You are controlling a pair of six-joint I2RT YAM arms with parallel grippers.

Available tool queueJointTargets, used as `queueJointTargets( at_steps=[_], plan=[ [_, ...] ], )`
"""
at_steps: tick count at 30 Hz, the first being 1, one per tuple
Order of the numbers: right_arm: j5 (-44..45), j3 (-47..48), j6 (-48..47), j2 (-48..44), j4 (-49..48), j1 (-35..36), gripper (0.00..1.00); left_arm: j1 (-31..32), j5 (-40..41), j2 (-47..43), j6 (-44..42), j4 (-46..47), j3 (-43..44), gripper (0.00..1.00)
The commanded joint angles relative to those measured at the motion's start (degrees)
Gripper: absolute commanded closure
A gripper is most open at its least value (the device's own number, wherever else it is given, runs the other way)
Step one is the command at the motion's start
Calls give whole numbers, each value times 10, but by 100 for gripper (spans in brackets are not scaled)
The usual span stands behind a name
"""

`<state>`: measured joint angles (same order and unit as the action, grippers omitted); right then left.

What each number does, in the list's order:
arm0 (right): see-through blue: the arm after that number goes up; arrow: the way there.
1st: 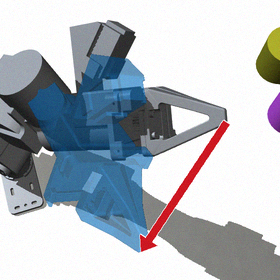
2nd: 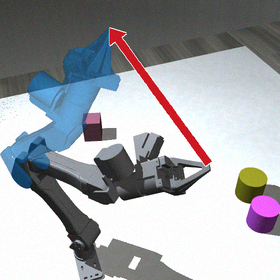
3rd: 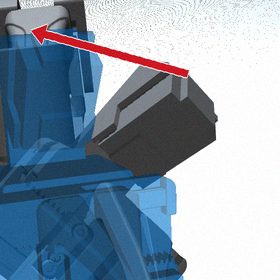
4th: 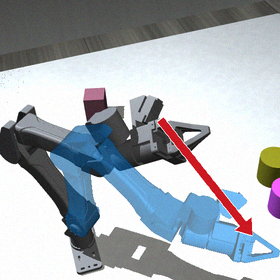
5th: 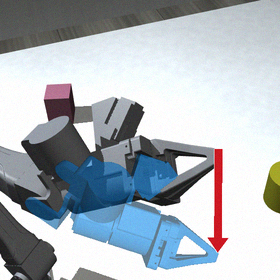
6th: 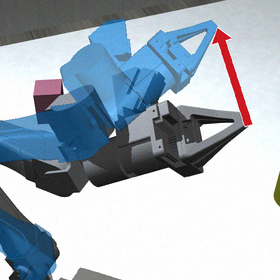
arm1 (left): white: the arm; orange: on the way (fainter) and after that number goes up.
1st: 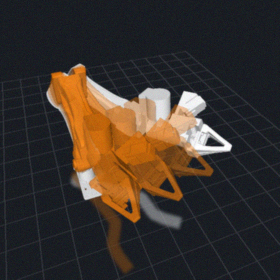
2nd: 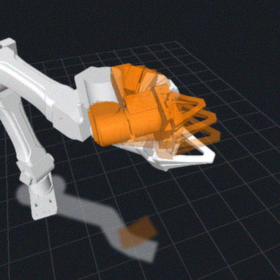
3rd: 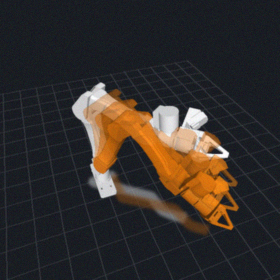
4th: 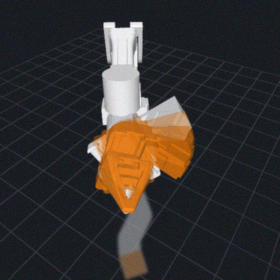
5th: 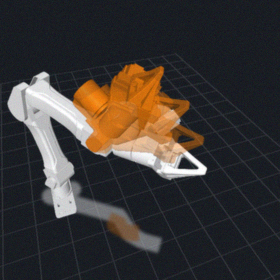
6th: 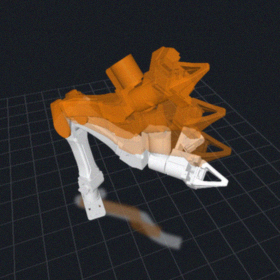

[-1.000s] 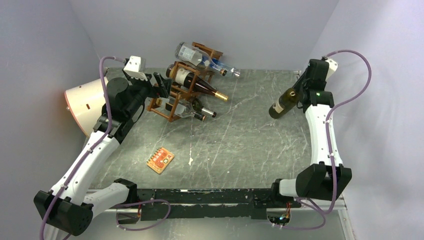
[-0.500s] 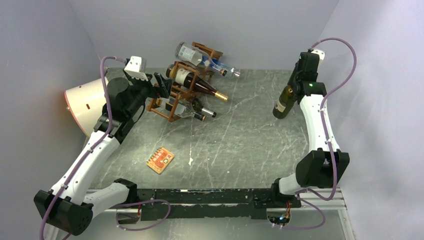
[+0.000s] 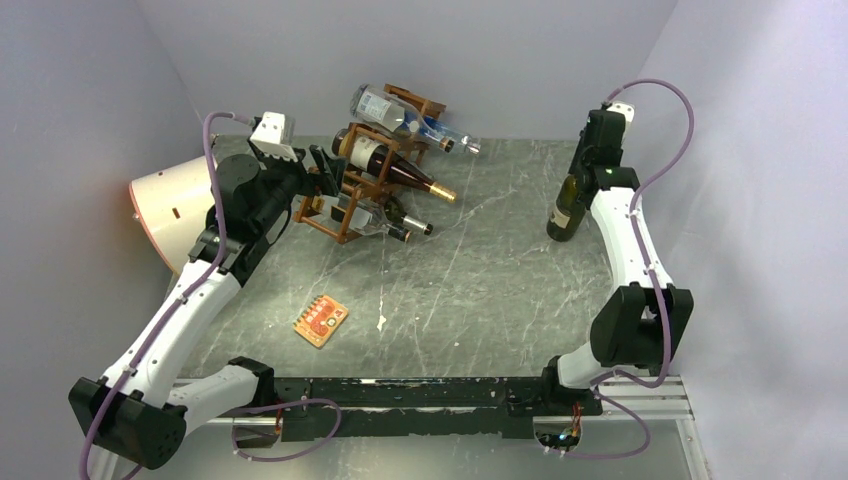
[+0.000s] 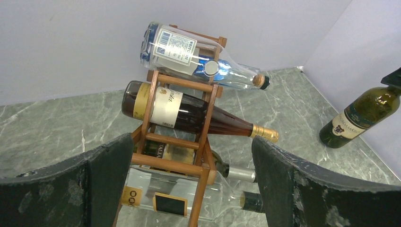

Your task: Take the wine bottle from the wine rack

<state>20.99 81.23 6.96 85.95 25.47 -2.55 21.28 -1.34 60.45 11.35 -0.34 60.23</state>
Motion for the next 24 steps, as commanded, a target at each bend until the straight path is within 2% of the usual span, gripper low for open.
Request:
queueJointTargets(
  at_steps=[1,8,14,16,21,24],
  plan=[
    [6,-11,-5,-8,-88,2,100,6,-4,5,-5,3,14,1],
    [25,-40,-6,-16,-97,2,100,7,-2,7,-6,3,14,1],
    [24,-64,-1,-30,-113,1,82,7,-1,11,-7,1,14,1],
    [26,-73,2,-36,-118,2,72,7,-1,11,-8,1,14,1],
    [25,-74,2,-44,-115,1,38,7,-2,13,-8,1,14,1],
    [26,-68,-1,-47,-109,2,26,8,-1,13,-8,1,14,1]
  ],
)
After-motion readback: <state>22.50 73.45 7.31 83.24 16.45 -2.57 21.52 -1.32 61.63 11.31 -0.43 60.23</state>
